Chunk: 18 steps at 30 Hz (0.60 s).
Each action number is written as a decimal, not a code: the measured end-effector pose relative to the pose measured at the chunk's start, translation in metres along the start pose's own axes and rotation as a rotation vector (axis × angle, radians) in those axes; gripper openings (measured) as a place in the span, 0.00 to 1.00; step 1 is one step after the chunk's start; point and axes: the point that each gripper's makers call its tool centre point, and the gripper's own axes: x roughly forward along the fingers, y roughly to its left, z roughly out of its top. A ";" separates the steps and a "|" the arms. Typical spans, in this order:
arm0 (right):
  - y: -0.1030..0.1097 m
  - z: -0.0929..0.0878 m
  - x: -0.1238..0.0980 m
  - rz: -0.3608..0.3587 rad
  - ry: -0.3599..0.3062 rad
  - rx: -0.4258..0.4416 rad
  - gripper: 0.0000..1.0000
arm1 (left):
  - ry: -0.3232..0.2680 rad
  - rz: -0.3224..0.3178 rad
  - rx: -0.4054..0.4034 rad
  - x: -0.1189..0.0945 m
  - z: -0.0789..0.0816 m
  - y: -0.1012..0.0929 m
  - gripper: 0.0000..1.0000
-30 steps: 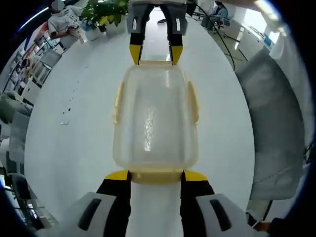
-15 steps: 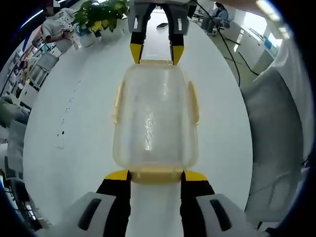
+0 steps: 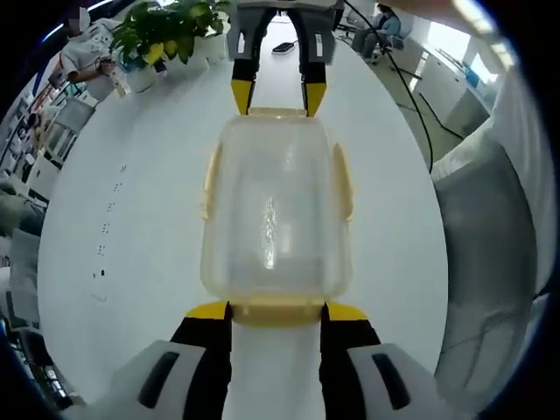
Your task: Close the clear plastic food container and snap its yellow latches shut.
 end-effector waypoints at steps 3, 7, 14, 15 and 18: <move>0.001 -0.008 -0.002 -0.001 0.007 0.002 0.35 | 0.000 -0.007 0.004 0.007 0.009 -0.001 0.33; 0.000 -0.019 -0.005 -0.004 0.009 0.004 0.36 | -0.001 -0.013 0.003 0.014 0.018 -0.001 0.33; -0.003 -0.030 -0.003 -0.009 0.024 0.000 0.36 | 0.032 -0.014 0.006 0.022 0.025 0.002 0.33; -0.002 -0.031 -0.001 -0.001 0.028 0.008 0.36 | 0.034 -0.016 0.006 0.023 0.025 0.002 0.33; -0.002 -0.034 0.002 0.000 0.035 0.006 0.36 | 0.042 -0.020 0.005 0.026 0.026 0.001 0.33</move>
